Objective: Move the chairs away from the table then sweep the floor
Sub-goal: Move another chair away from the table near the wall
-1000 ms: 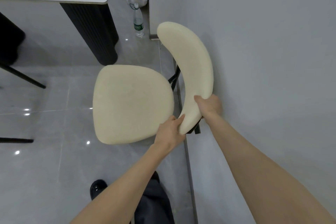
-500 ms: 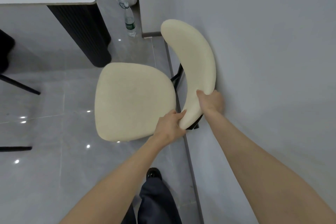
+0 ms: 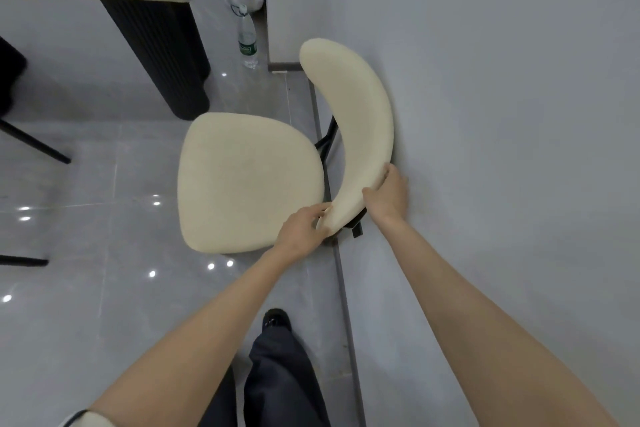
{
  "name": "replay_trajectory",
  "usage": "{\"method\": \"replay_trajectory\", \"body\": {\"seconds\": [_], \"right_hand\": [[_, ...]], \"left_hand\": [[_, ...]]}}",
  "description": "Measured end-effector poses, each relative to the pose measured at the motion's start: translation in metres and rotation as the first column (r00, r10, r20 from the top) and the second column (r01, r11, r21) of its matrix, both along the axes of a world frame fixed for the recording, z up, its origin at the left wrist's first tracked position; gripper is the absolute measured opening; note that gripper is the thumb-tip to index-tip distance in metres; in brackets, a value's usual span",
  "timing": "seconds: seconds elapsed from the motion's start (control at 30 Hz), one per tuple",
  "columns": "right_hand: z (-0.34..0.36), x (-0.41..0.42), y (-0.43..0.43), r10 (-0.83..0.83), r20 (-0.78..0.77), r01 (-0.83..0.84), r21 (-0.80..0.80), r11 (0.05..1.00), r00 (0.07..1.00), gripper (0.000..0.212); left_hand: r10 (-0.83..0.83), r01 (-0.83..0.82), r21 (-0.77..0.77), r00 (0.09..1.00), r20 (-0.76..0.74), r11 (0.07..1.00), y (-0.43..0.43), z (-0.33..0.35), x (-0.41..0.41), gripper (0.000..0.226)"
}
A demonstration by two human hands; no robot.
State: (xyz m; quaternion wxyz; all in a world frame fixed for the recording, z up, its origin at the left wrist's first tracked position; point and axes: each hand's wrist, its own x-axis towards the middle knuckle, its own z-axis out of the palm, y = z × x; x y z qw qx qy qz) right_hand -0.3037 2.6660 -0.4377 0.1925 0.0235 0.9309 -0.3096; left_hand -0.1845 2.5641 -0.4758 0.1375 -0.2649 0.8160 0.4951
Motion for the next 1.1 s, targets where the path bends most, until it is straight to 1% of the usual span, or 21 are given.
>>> {"method": "replay_trajectory", "body": {"seconds": [0.07, 0.13, 0.2, 0.33, 0.43, 0.6, 0.67, 0.77, 0.87, 0.93, 1.0, 1.1], "right_hand": [[0.013, 0.014, 0.001, 0.091, -0.025, -0.091, 0.021, 0.996, 0.996, 0.054], [0.026, 0.033, -0.003, 0.162, -0.05, -0.162, -0.001, 0.987, 0.985, 0.048], [0.037, 0.053, -0.011, 0.217, -0.045, -0.219, -0.038, 0.975, 0.975, 0.044], [0.053, 0.101, -0.037, 0.323, -0.041, -0.326, -0.08, 0.942, 0.945, 0.042], [0.063, 0.139, -0.069, 0.399, -0.052, -0.402, -0.106, 0.909, 0.915, 0.04], [0.076, 0.214, -0.13, 0.525, -0.095, -0.533, -0.144, 0.834, 0.846, 0.039], [0.08, 0.255, -0.162, 0.563, -0.101, -0.572, -0.148, 0.807, 0.82, 0.039], [0.081, 0.313, -0.208, 0.608, -0.095, -0.616, -0.147, 0.774, 0.788, 0.04], [0.084, 0.381, -0.264, 0.656, -0.083, -0.659, -0.172, 0.732, 0.75, 0.041], [0.087, 0.421, -0.303, 0.701, -0.097, -0.704, -0.19, 0.684, 0.707, 0.041], [0.091, 0.457, -0.339, 0.739, -0.116, -0.744, -0.203, 0.637, 0.664, 0.04], [0.095, 0.501, -0.387, 0.787, -0.104, -0.785, -0.229, 0.575, 0.608, 0.04]], "left_hand": [[0.06, -0.06, 0.013, 0.998, -0.004, 0.998, -0.009, 0.006, 0.015, 0.049], [0.103, -0.103, -0.001, 0.995, -0.009, 0.995, -0.019, 0.02, 0.032, 0.046], [0.141, -0.141, -0.016, 0.99, -0.026, 0.99, -0.031, 0.035, 0.047, 0.043], [0.211, -0.214, -0.042, 0.975, -0.074, 0.976, -0.064, 0.061, 0.089, 0.047], [0.292, -0.3, -0.056, 0.95, -0.114, 0.952, -0.1, 0.078, 0.132, 0.048], [0.384, -0.403, -0.09, 0.906, -0.176, 0.911, -0.163, 0.104, 0.228, 0.05], [0.413, -0.44, -0.12, 0.889, -0.199, 0.89, -0.193, 0.111, 0.279, 0.051], [0.458, -0.49, -0.124, 0.861, -0.221, 0.863, -0.233, 0.119, 0.352, 0.051], [0.491, -0.527, -0.189, 0.847, -0.206, 0.829, -0.282, 0.122, 0.435, 0.051], [0.527, -0.565, -0.228, 0.824, -0.21, 0.793, -0.314, 0.125, 0.486, 0.052], [0.558, -0.594, -0.251, 0.804, -0.205, 0.764, -0.341, 0.128, 0.53, 0.052], [0.606, -0.633, -0.274, 0.774, -0.185, 0.724, -0.371, 0.133, 0.581, 0.053]]}}
